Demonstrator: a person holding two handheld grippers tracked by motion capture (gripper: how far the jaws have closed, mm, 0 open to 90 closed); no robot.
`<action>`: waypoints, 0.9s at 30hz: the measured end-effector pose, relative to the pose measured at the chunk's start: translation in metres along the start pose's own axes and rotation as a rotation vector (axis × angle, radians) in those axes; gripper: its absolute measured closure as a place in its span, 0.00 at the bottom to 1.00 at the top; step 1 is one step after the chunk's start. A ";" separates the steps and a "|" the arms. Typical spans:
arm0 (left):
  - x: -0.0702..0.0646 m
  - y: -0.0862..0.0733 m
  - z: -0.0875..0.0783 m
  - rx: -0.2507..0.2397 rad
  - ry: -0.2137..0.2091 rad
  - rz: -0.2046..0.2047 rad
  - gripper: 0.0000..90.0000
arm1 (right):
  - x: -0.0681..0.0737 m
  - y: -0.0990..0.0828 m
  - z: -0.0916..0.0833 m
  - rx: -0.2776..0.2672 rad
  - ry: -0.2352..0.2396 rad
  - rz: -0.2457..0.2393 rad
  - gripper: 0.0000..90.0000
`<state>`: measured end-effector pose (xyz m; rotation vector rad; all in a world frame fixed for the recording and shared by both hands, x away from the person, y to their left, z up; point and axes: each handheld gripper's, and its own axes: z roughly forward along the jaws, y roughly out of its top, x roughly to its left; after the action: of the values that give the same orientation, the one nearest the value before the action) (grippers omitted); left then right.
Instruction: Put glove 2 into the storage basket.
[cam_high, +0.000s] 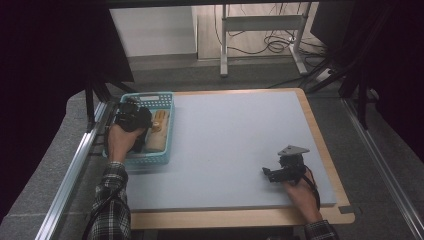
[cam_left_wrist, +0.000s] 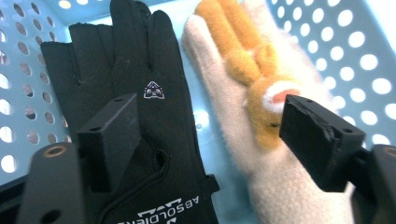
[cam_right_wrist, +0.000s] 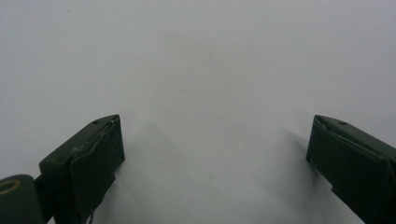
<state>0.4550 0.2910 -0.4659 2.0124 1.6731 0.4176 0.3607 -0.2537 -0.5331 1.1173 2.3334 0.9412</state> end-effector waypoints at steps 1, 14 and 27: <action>0.001 -0.001 -0.002 -0.005 -0.006 0.008 0.22 | 0.000 0.000 0.000 0.000 0.000 0.000 0.04; 0.002 -0.013 -0.014 -0.057 -0.040 0.037 0.09 | 0.000 0.000 0.000 0.000 -0.001 -0.001 0.04; 0.003 -0.026 -0.031 -0.099 -0.079 0.047 0.07 | 0.000 0.000 0.000 0.000 -0.002 -0.001 0.04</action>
<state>0.4174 0.3025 -0.4547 1.9729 1.5310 0.4238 0.3606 -0.2535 -0.5331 1.1163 2.3321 0.9400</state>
